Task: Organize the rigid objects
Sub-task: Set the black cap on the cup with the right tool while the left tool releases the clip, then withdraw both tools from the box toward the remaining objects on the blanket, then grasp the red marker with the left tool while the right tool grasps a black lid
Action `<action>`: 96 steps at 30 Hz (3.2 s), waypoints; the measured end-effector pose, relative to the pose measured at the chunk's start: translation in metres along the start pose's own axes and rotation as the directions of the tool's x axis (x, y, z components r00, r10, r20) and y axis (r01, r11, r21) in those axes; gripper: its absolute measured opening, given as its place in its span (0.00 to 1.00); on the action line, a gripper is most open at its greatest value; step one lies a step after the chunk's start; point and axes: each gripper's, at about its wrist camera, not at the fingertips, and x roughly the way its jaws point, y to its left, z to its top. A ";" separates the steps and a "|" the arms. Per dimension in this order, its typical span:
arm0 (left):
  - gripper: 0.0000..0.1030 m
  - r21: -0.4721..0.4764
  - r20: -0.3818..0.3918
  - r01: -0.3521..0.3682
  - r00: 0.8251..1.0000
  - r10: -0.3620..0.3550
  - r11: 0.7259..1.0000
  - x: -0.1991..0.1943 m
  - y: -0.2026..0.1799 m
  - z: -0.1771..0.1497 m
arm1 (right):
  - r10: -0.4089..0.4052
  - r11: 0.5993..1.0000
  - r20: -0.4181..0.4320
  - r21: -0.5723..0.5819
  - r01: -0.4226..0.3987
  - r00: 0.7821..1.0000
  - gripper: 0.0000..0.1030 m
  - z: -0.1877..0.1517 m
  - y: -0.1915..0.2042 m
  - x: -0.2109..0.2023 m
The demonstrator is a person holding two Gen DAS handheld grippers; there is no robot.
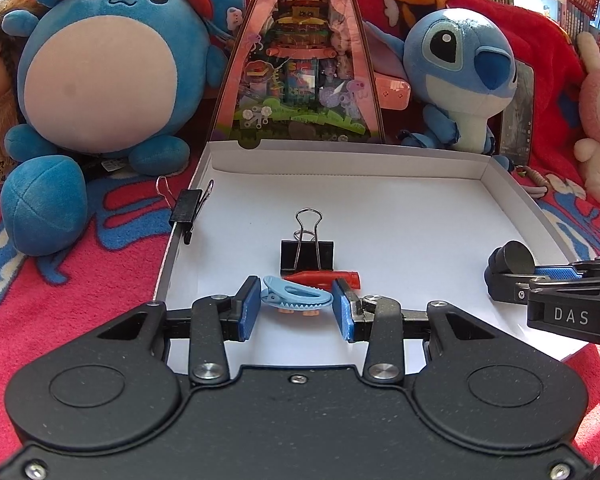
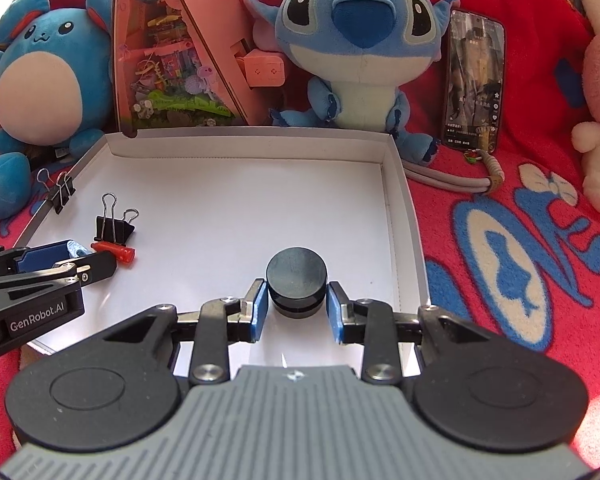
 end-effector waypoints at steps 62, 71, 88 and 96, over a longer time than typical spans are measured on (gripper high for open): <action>0.76 0.190 0.028 0.230 0.971 -0.239 0.955 -0.166 -0.002 -0.119 | 0.203 0.965 0.191 -0.207 -0.163 0.960 0.84 -0.137 0.009 -0.151; 0.76 0.179 -0.009 0.258 0.965 -0.260 0.949 -0.166 0.003 -0.140 | 0.226 0.943 0.166 -0.284 -0.172 0.960 0.85 -0.167 0.020 -0.154; 0.55 0.297 -0.001 0.254 0.964 -0.266 0.920 -0.158 -0.011 -0.147 | 0.247 0.931 0.122 -0.305 -0.200 0.961 0.77 -0.183 0.032 -0.144; 0.54 0.313 0.009 0.239 0.967 -0.255 0.919 -0.160 -0.014 -0.152 | 0.240 0.939 0.126 -0.280 -0.197 0.963 0.74 -0.184 0.032 -0.137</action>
